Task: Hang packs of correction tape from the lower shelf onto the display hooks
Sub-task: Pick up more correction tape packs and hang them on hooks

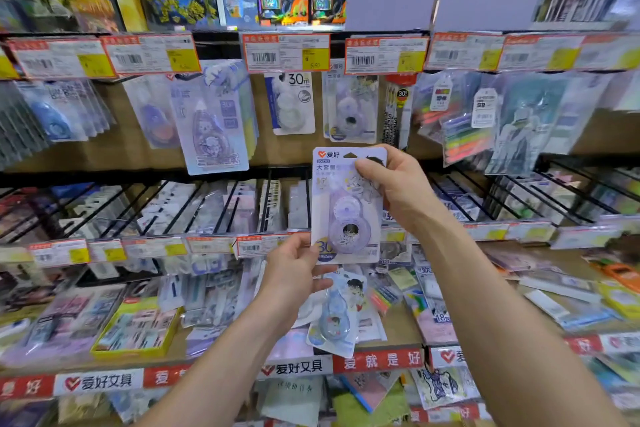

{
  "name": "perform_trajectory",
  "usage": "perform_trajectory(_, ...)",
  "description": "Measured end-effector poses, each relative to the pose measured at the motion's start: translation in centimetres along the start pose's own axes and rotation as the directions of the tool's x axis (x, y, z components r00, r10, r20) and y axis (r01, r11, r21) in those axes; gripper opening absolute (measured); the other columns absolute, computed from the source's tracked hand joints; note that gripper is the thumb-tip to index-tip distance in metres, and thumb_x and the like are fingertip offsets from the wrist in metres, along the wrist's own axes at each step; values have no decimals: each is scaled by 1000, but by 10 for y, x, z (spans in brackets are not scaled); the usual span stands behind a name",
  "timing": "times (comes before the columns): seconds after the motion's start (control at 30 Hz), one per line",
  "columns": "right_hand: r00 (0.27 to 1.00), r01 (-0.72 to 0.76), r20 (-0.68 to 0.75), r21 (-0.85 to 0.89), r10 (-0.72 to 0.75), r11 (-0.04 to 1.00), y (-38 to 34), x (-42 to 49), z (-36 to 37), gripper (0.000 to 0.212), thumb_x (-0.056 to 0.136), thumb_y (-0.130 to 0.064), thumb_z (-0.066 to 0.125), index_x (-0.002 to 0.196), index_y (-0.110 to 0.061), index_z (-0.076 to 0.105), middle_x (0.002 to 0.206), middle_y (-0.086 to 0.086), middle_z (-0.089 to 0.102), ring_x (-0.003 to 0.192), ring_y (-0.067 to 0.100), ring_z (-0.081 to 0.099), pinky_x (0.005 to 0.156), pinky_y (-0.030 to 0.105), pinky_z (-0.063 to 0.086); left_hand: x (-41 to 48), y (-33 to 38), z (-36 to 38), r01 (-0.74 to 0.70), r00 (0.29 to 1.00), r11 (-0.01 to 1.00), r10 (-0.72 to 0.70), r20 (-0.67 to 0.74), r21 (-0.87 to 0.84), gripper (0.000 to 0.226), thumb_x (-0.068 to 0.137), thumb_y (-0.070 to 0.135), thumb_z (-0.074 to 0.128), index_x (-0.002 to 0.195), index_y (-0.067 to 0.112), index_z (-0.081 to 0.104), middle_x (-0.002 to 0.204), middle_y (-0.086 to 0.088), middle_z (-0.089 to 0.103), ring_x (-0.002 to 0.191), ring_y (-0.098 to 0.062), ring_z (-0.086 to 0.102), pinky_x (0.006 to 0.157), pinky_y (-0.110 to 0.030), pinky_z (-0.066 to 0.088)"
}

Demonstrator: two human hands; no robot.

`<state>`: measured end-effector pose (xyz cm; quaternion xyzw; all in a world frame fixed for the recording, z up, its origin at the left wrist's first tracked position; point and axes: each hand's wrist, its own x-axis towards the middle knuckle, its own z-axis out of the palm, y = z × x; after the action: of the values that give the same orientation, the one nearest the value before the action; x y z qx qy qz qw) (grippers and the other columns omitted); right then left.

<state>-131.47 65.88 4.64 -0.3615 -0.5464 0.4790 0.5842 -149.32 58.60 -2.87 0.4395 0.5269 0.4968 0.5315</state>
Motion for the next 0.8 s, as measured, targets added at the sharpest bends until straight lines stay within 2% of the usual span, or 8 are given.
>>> perform_trajectory(0.1,994,76,-84,-5,-77,997,-11,9,-3,9,93,-2,69,91,-11,68,83,6,74,73,19,71,71,35,60,0,3,1,-25,999,999,26,-22,28,20,106,15,45,118,16,61,112,-9,70,92,-23,74,77,-40,62)
perform_trajectory(0.2,981,159,-120,23,-156,987,-29,24,-3,12,88,-3,74,98,-8,69,89,9,77,81,25,73,81,42,61,-3,3,-2,-67,997,996,70,-38,65,23,105,14,46,124,20,56,106,0,71,95,-25,72,70,-35,59)
perform_trajectory(0.37,956,256,-164,69,-242,964,-54,46,4,29,83,-4,78,109,-5,67,104,14,75,94,31,73,94,51,59,1,-8,-13,-194,973,922,225,-55,334,40,104,20,47,142,33,41,104,8,68,83,-9,70,75,-45,60)
perform_trajectory(0.43,949,273,-188,92,-252,958,-59,54,8,30,88,2,74,116,-1,65,104,11,76,96,28,74,91,45,60,4,-11,-17,-223,964,880,263,-40,420,48,104,24,47,148,35,35,101,9,66,86,-9,69,80,-47,59)
perform_trajectory(0.5,949,277,-190,112,-253,954,-62,60,11,26,89,4,71,114,-1,65,98,8,78,91,24,75,83,38,61,5,-13,-22,-232,961,827,275,-10,513,52,104,28,46,152,38,29,100,9,64,88,-11,67,83,-48,56)
perform_trajectory(0.63,947,277,-202,113,-251,954,-62,63,12,13,89,2,72,89,-9,65,78,1,77,72,17,74,69,31,59,3,-16,-27,-233,962,736,271,39,635,60,104,27,47,155,39,18,101,15,58,81,-8,62,76,-41,55)
perform_trajectory(0.67,946,278,-211,127,-248,952,-62,63,10,15,90,3,70,87,-11,64,76,0,77,71,16,74,68,30,58,2,-17,-28,-234,962,724,270,47,649,62,104,27,47,156,39,16,101,18,57,80,-7,61,74,-39,55)
perform_trajectory(0.8,948,287,-187,141,-259,948,-61,64,6,13,95,3,63,99,-8,68,88,2,80,84,19,76,76,34,59,5,-20,-28,-230,961,701,271,47,675,66,103,27,49,156,39,11,100,22,56,78,-8,62,73,-41,55)
